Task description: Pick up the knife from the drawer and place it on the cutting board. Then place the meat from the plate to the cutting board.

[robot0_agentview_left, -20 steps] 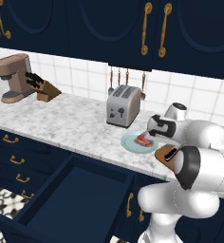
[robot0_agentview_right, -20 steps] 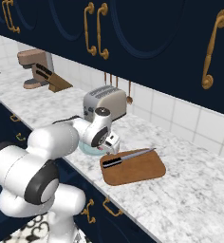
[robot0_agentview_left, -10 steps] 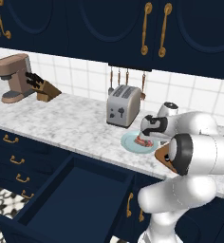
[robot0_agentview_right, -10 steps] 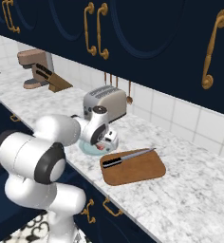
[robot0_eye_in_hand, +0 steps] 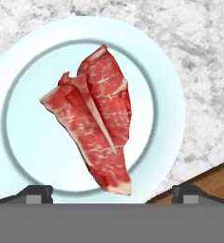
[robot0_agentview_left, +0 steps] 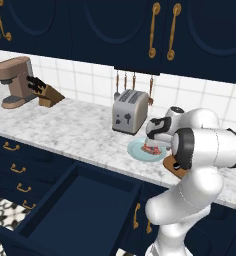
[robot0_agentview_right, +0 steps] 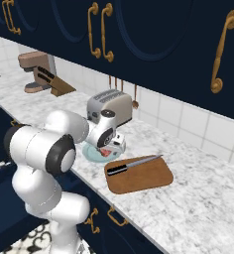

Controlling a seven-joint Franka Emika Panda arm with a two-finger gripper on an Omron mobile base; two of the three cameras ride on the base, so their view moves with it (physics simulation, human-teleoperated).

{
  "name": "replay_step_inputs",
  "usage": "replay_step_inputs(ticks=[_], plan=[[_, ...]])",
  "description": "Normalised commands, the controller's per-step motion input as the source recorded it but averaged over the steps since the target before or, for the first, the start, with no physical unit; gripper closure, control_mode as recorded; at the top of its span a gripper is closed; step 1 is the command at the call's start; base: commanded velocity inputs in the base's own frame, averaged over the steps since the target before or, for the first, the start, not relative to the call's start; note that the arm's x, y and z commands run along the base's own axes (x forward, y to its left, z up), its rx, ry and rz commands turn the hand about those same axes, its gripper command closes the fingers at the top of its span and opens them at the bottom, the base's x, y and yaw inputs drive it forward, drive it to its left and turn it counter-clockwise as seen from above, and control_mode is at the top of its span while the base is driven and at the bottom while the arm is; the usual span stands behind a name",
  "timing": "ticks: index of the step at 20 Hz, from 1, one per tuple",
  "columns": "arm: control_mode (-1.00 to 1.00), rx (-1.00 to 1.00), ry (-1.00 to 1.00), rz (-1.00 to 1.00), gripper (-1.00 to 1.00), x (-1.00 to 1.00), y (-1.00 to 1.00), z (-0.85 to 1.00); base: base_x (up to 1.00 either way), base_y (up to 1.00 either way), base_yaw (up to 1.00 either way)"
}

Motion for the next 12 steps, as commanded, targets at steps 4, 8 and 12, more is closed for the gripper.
replay_step_inputs(ticks=[4, 8, 12], plan=[[-1.00, -0.03, 0.00, 0.03, -1.00, 0.35, 0.00, -0.25, 0.00, 0.00, 0.00], [-1.00, -0.01, 0.00, 0.03, -1.00, 0.33, 0.00, -0.23, 0.00, 0.00, 0.00], [-1.00, -0.02, 0.00, 0.03, -1.00, 0.25, 0.00, -0.25, 0.00, 0.00, 0.00]])
